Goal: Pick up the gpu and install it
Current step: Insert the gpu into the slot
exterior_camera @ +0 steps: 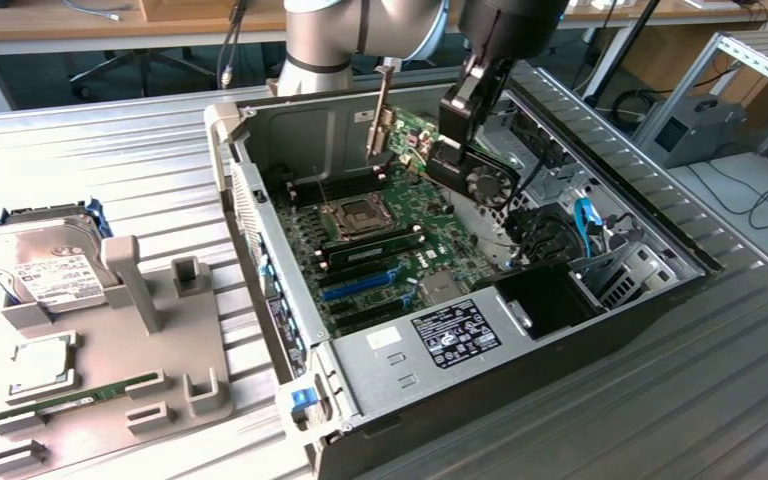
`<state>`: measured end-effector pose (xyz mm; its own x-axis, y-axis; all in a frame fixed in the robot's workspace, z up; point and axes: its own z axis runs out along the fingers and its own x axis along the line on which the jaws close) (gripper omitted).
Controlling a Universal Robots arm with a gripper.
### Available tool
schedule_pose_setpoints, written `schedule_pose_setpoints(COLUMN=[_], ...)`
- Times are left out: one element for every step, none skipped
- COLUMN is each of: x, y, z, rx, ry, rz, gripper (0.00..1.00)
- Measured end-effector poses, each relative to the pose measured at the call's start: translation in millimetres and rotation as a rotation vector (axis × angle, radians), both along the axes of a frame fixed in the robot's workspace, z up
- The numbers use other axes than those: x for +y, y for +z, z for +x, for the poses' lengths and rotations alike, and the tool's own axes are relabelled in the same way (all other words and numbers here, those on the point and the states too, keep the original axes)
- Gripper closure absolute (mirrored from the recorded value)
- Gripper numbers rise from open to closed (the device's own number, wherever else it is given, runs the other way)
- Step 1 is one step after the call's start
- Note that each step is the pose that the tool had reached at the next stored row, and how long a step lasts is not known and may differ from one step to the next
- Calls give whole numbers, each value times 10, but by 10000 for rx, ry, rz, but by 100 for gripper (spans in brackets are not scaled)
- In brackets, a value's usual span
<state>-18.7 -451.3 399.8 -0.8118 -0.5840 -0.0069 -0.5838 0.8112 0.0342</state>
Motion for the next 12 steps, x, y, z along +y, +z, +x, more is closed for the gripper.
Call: schedule_pose_setpoints(x=[0, 0, 0, 0, 0, 0, 0, 0, 0, 0, 0, 0], y=[0, 0, 0, 0, 0, 0, 0, 0, 0, 0, 0, 0], z=[0, 1, 1, 0, 0, 0, 0, 0, 0, 0, 0, 0], rx=[0, 0, 0, 0, 0, 0, 0, 0, 0, 0, 0, 0], ry=[18, 46, 81, 129, 165, 209, 249, 286, 322, 355, 392, 422], rz=[0, 0, 1, 1, 1, 1, 0, 1, 1, 1, 1, 0], gripper=[74, 74, 74, 74, 74, 74, 74, 74, 74, 74, 74, 74])
